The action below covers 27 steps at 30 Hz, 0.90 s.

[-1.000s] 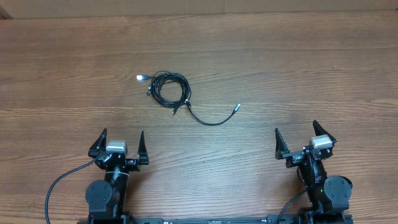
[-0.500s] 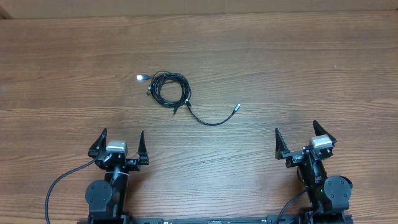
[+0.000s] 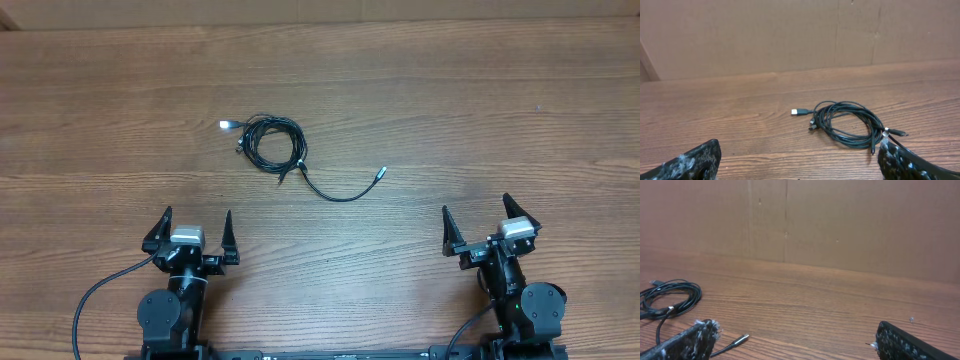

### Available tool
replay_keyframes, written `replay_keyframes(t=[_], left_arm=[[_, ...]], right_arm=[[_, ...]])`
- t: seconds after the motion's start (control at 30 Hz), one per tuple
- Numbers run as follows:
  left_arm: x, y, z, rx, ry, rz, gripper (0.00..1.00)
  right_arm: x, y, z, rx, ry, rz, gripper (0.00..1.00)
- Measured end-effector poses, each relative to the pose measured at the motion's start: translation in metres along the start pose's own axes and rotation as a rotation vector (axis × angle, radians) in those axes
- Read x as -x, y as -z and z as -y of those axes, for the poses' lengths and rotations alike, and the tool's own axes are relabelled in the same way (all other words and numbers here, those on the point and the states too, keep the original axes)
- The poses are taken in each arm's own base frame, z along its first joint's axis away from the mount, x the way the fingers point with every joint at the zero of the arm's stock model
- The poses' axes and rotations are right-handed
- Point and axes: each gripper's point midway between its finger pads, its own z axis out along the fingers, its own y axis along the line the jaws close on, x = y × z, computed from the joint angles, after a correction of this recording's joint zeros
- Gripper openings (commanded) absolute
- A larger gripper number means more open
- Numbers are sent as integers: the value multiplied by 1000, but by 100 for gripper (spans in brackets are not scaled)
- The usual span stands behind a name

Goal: Untangle cables

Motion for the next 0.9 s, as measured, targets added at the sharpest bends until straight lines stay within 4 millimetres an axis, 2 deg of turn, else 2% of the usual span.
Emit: replay_keyframes(t=[0.43, 0.63, 0.77, 0.9], left_arm=[[5, 0, -1, 4, -21, 21, 99], [6, 0, 3, -20, 23, 21, 99], [15, 5, 15, -91, 38, 11, 99], [33, 16, 25, -147, 45, -9, 99]], right_arm=[[1, 0, 0, -2, 0, 3, 100], [0, 0, 9, -53, 0, 0, 100], [9, 0, 9, -51, -16, 38, 100], [25, 1, 2, -3, -80, 103, 100]])
